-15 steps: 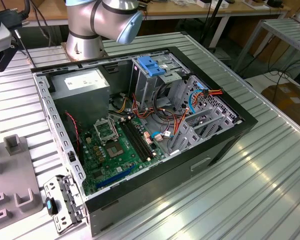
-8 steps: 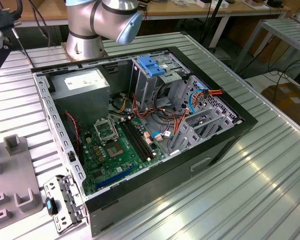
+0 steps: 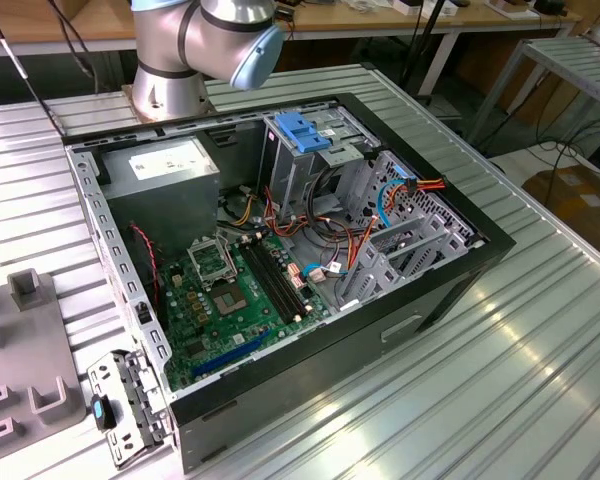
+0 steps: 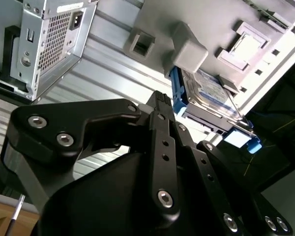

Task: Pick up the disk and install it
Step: 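Reach for the disk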

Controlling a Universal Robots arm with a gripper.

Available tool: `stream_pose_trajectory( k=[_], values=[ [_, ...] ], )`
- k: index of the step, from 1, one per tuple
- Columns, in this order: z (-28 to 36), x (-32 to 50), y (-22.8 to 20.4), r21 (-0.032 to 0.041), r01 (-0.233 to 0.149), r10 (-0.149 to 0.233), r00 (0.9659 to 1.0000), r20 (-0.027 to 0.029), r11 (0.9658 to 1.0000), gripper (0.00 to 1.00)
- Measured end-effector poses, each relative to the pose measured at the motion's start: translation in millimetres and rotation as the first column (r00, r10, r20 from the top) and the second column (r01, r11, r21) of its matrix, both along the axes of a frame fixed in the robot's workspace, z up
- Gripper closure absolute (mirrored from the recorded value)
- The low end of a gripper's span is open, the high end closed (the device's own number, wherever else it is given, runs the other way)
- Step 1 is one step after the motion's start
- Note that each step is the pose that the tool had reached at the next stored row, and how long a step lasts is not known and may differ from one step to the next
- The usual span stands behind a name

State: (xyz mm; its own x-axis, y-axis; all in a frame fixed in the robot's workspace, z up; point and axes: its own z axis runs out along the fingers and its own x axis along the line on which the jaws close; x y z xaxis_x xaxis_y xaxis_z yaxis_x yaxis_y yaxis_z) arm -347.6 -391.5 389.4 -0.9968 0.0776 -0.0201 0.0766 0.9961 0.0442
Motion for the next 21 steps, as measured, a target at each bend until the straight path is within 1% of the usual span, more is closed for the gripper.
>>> stream_pose_trajectory(
  k=[1,2,4,5,7,9,11,14,15,16,18,20,21],
  values=[
    [-0.6,-1.8,0.7,-0.0003,0.000,0.000,1.0000,-0.0037,1.0000,0.89],
    [-1.3,-4.2,2.1,-0.0015,0.000,0.000,1.0000,-0.0096,1.0000,0.89],
    [-2.9,-7.6,4.2,-0.0031,0.000,0.000,0.9999,-0.0152,1.0000,0.89],
    [-4.0,-10.8,6.3,-0.0039,0.000,0.000,0.9998,-0.0183,1.0000,0.89],
    [-4.8,-14.9,9.2,-0.0042,0.000,0.000,0.9998,-0.0204,1.0000,0.89],
    [-5.7,-19.1,10.8,-0.0040,0.000,0.000,0.9998,-0.0217,1.0000,0.89],
    [-5.9,-25.1,11.8,-0.0038,0.000,0.000,0.9997,-0.0250,1.0000,0.89],
    [-5.8,-34.5,12.9,-0.0022,0.000,0.000,0.9995,-0.0328,1.0000,0.89],
    [-5.8,-37.2,13.2,-0.0019,0.000,0.000,0.9994,-0.0345,1.0000,0.89],
    [-6.0,-43.2,13.9,-0.0017,0.000,0.000,0.9993,-0.0364,1.0000,0.89],
    [-7.2,-54.1,14.8,-0.0016,0.000,0.000,0.9993,-0.0385,1.0000,0.89],
    [-10.4,-70.9,15.5,-0.0024,0.000,0.000,0.9991,-0.0427,1.0000,0.89],
    [-11.8,-78.8,15.8,-0.0045,0.000,0.000,0.9990,-0.0442,1.0000,0.89]
  ],
)
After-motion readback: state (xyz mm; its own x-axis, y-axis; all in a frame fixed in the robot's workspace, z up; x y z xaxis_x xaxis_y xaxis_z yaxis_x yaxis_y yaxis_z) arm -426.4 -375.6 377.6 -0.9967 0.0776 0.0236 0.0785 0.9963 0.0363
